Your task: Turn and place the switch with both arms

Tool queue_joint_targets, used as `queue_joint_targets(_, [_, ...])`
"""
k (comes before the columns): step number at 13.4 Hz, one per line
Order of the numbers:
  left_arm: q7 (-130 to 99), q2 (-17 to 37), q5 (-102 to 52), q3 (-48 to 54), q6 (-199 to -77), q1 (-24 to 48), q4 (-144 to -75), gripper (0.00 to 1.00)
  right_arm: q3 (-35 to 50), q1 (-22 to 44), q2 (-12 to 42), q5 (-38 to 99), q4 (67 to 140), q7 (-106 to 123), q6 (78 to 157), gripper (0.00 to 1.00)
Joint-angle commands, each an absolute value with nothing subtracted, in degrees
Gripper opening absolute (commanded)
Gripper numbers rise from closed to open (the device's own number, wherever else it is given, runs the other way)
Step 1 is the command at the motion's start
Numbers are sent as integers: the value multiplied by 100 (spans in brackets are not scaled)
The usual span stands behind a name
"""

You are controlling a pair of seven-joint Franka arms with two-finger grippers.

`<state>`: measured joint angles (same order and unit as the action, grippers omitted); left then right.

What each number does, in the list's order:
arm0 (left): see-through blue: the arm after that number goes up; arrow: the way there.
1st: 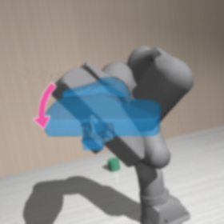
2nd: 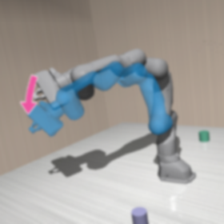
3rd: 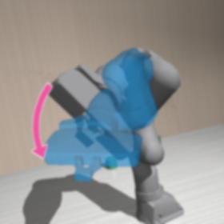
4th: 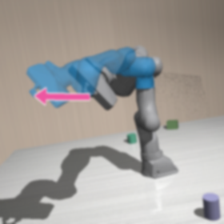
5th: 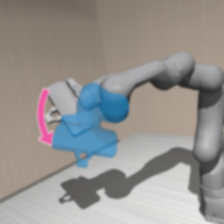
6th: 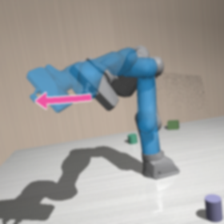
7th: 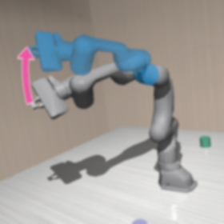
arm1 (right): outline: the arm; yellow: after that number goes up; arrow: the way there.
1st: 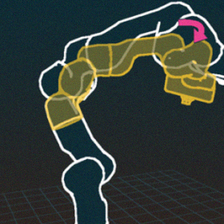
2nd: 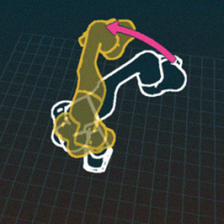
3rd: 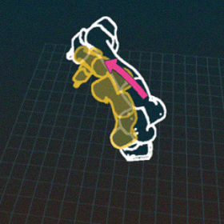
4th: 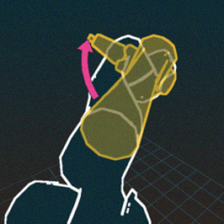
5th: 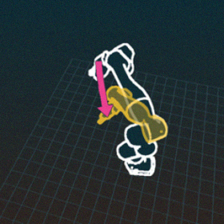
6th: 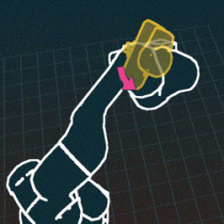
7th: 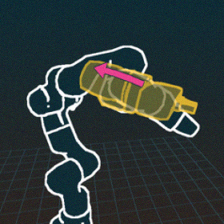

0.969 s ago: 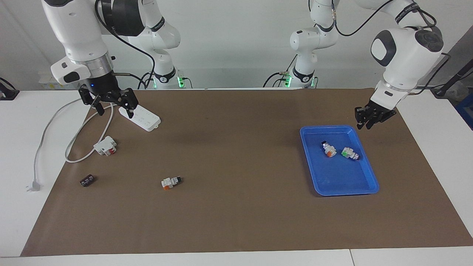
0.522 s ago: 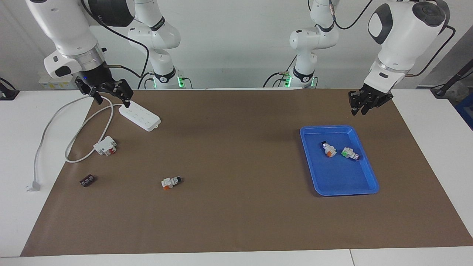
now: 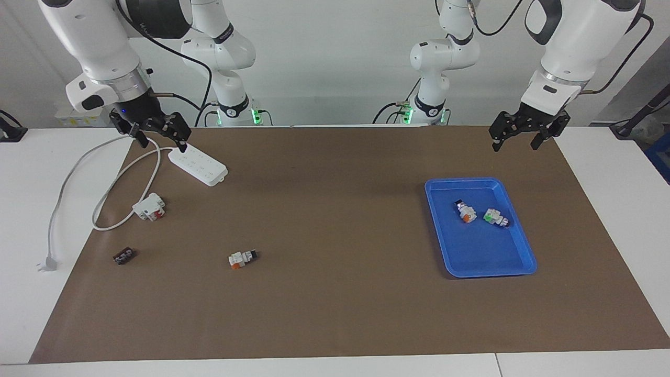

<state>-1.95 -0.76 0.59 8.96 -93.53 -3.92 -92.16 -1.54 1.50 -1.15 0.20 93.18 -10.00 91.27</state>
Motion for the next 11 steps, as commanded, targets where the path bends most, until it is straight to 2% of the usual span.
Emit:
queue_joint_targets(1, [-229,-61,-18,888,-9632,-360,-9167,100,-149,281,-159,-35,9448,-1063,9333,100])
queue_joint_targets(11, [-193,-79,-9,879,-9853,-316,-9272,100,-184,211,-141,61,9439,-369,9369,100])
